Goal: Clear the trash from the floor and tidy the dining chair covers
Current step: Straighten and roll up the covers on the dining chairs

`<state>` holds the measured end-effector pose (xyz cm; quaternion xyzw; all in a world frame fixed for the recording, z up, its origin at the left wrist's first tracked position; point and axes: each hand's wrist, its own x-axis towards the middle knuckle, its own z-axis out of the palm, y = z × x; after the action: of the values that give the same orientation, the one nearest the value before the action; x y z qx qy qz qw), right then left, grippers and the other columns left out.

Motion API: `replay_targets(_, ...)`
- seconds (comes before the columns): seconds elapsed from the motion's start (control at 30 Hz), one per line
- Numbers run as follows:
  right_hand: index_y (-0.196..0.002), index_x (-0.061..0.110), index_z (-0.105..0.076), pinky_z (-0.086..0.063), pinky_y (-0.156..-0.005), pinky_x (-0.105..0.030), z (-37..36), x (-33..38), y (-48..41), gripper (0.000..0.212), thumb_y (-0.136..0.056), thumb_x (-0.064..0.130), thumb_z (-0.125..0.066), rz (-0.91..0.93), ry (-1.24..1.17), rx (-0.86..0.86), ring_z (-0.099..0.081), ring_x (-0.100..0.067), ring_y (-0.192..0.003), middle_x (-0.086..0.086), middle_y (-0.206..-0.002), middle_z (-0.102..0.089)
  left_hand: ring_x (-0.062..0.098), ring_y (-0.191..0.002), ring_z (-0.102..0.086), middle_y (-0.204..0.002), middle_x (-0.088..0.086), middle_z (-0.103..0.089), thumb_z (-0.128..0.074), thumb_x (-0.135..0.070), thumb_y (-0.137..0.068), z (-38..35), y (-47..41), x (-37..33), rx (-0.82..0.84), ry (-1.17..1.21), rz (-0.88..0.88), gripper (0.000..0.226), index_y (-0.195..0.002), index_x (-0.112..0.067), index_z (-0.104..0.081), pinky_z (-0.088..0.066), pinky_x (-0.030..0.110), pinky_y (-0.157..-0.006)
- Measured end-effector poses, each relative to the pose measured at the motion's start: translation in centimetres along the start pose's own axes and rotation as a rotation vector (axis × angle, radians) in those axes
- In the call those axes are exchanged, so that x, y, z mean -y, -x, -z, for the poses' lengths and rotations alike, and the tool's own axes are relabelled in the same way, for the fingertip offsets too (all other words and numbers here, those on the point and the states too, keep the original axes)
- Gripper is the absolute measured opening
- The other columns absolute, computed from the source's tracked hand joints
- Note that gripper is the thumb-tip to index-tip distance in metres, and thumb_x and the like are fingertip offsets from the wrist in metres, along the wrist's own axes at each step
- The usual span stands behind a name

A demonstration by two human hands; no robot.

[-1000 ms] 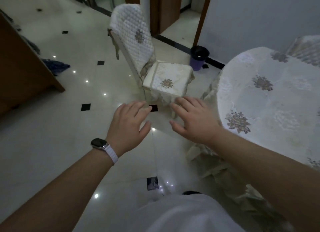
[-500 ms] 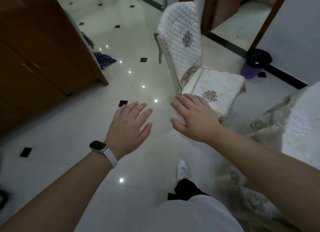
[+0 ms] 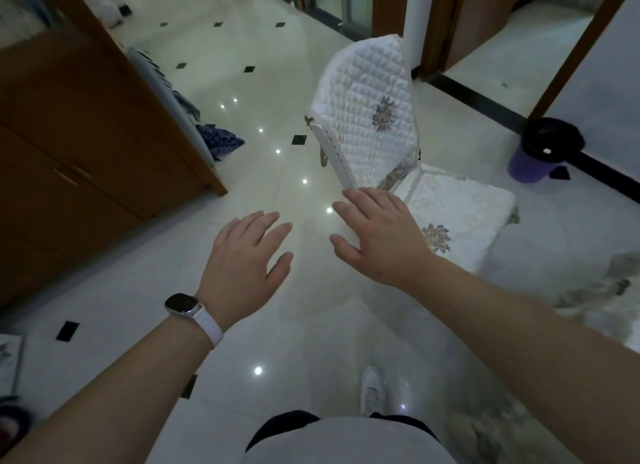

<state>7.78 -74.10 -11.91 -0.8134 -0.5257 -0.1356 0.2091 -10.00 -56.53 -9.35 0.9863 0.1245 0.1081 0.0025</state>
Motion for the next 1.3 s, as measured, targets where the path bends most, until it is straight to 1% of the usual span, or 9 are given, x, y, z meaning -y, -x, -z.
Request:
replay_targets(0.2, -0.122, 0.013, -0.061, -0.040, -0.099, -0.044, -2.0, -1.5, -3.9, 0.048, -0.091, 0.048, -0.048, -0.019, 0.006, 0.022, -0.052, -0.031, -0.120, -0.009, -0.130, -0.059, 0.030, -0.127, -0.050, -0.136, 0.009, -0.057, -0.051, -0.038, -0.094, -1.5, -3.5, 3.4, -0.037, 0.013, 0.003, 0.043, -0.130, -0.017, -0.060, -0.038, 0.049, -0.104)
replay_targets(0.4, -0.123, 0.013, -0.061, -0.038, -0.100, -0.044, -5.0, -2.2, -9.4, 0.050, -0.091, 0.050, -0.047, -0.021, 0.045, 0.081, -0.051, -0.032, -0.122, -0.010, -0.131, -0.059, 0.031, -0.127, -0.050, -0.137, 0.010, -0.057, -0.051, -0.038, -0.094, -4.2, -7.2, 8.6, -0.044, 0.072, 0.004, 0.044, -0.131, -0.016, -0.059, -0.040, 0.051, -0.105)
replay_targets(0.5, -0.121, 0.013, -0.062, -0.038, -0.100, -0.044, -6.6, -2.3, -13.6, 0.050, -0.091, 0.049, -0.047, -0.042, 0.084, 0.093, -0.051, -0.032, -0.121, -0.010, -0.130, -0.059, 0.031, -0.127, -0.051, -0.136, 0.010, -0.058, -0.049, -0.039, -0.094, -5.5, -9.9, 12.4, -0.076, 0.111, 0.001, 0.045, -0.130, -0.016, -0.060, -0.040, 0.051, -0.105)
replay_targets(0.63, -0.122, 0.013, -0.061, -0.039, -0.101, -0.045, -8.6, -1.5, -20.5, 0.050, -0.091, 0.050, -0.046, -0.094, 0.120, 0.112, -0.051, -0.032, -0.123, -0.009, -0.132, -0.058, 0.033, -0.123, -0.054, -0.133, 0.012, -0.060, -0.052, -0.036, -0.093, -6.1, -14.4, 18.9, -0.164, 0.157, -0.024, 0.043, -0.127, -0.013, -0.063, -0.043, 0.053, -0.101)
replay_targets(0.73, -0.124, 0.014, -0.060, -0.038, -0.101, -0.045, -10.2, -0.6, -26.4, 0.052, -0.091, 0.050, -0.044, -0.079, 0.136, 0.117, -0.050, -0.032, -0.124, -0.010, -0.134, -0.057, 0.031, -0.125, -0.052, -0.135, 0.011, -0.059, -0.049, -0.038, -0.093, -5.6, -17.8, 23.8, -0.178, 0.161, -0.018, 0.045, -0.129, -0.015, -0.062, -0.042, 0.051, -0.102)
replay_targets(0.8, -0.123, 0.014, -0.060, -0.038, -0.100, -0.044, -11.3, 0.0, -29.7, 0.051, -0.091, 0.050, -0.044, -0.095, 0.148, 0.090, -0.050, -0.031, -0.124, -0.009, -0.133, -0.057, 0.030, -0.126, -0.052, -0.135, 0.010, -0.058, -0.049, -0.039, -0.093, -5.4, -19.7, 26.9, -0.198, 0.173, -0.031, 0.045, -0.129, -0.015, -0.062, -0.041, 0.050, -0.103)
replay_targets(0.93, -0.123, 0.015, -0.060, -0.038, -0.099, -0.043, -13.8, 0.8, -34.5, 0.049, -0.091, 0.050, -0.045, -0.146, 0.165, 0.077, -0.050, -0.028, -0.123, -0.007, -0.133, -0.057, 0.033, -0.124, -0.054, -0.134, 0.012, -0.059, -0.052, -0.036, -0.093, -5.9, -23.9, 32.2, -0.226, 0.179, -0.074, 0.043, -0.128, -0.014, -0.063, -0.042, 0.053, -0.101)
replay_targets(1.07, -0.122, 0.015, -0.060, -0.038, -0.099, -0.043, -15.8, -0.4, -36.8, 0.049, -0.091, 0.050, -0.044, -0.194, 0.179, 0.093, -0.049, -0.029, -0.124, -0.007, -0.133, -0.057, 0.033, -0.124, -0.053, -0.134, 0.011, -0.059, -0.056, -0.034, -0.092, -6.8, -28.1, 34.7, -0.225, 0.207, -0.132, 0.042, -0.128, -0.014, -0.063, -0.040, 0.054, -0.102)
replay_targets(1.3, -0.121, 0.015, -0.060, -0.038, -0.098, -0.042, -19.2, -6.2, -41.9, 0.049, -0.091, 0.050, -0.043, -0.295, 0.211, 0.118, -0.050, -0.028, -0.124, -0.007, -0.134, -0.056, 0.031, -0.127, -0.050, -0.136, 0.009, -0.057, -0.050, -0.038, -0.094, -9.7, -37.4, 36.6, -0.156, 0.252, -0.189, 0.044, -0.130, -0.015, -0.061, -0.036, 0.052, -0.107)
